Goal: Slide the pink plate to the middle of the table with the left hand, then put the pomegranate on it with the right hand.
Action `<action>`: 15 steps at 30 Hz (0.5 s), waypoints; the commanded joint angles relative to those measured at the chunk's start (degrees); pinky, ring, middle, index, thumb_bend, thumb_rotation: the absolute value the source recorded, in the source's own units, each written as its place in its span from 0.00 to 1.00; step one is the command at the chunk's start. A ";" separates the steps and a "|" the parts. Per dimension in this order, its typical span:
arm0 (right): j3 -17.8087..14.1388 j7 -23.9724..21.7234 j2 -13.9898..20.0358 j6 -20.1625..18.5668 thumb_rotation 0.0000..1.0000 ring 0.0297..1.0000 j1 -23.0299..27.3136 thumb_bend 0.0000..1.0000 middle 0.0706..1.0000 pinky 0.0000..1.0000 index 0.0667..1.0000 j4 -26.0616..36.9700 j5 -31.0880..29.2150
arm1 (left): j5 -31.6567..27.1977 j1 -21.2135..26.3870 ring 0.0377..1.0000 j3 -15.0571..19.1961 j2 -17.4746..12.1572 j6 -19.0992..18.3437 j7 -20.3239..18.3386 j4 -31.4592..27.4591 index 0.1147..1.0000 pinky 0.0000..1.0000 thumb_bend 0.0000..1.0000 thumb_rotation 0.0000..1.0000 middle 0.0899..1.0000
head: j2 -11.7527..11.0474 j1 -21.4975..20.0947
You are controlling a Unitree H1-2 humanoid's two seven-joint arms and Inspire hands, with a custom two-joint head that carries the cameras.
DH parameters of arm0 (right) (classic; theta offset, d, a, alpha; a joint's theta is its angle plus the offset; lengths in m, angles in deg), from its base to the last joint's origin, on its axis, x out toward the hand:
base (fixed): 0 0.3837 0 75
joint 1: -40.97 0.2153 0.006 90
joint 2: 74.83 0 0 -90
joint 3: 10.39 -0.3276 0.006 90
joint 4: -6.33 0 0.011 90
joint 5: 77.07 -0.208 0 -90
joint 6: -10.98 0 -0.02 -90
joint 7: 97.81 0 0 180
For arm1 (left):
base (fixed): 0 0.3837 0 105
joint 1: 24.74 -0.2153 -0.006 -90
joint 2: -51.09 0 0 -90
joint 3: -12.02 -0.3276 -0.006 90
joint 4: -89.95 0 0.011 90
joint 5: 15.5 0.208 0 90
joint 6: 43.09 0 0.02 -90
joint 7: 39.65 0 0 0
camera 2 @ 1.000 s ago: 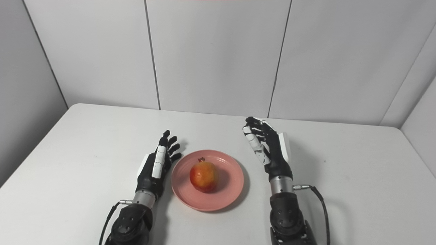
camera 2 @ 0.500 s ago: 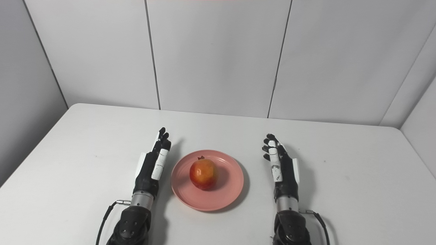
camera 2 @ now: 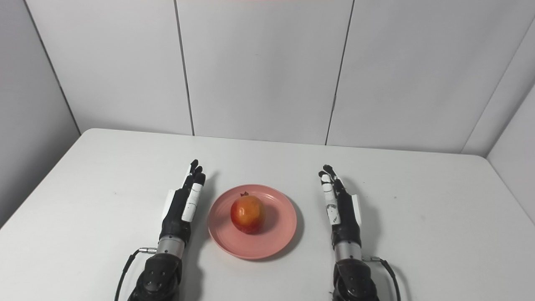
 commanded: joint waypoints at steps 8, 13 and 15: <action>-0.03 -2.58 -0.07 3.24 1.00 1.00 -2.47 0.85 0.95 1.00 0.95 -2.17 -1.95 | -0.24 1.10 1.00 -0.14 0.28 -0.31 0.41 -1.00 1.00 1.00 0.93 1.00 1.00 | -0.10 -0.17; -0.18 -2.61 -0.33 3.31 1.00 1.00 -2.66 0.87 0.95 1.00 0.94 -2.43 -2.55 | -0.88 0.99 1.00 0.11 0.68 -0.35 0.36 -1.27 1.00 1.00 0.91 1.00 1.00 | 0.11 -0.16; -0.22 -2.55 -0.39 3.03 1.00 1.00 -2.80 0.87 0.95 1.00 0.94 -2.24 -2.64 | -0.82 0.88 1.00 -0.01 0.69 -0.47 0.27 -1.55 1.00 1.00 0.91 1.00 1.00 | 0.11 -0.16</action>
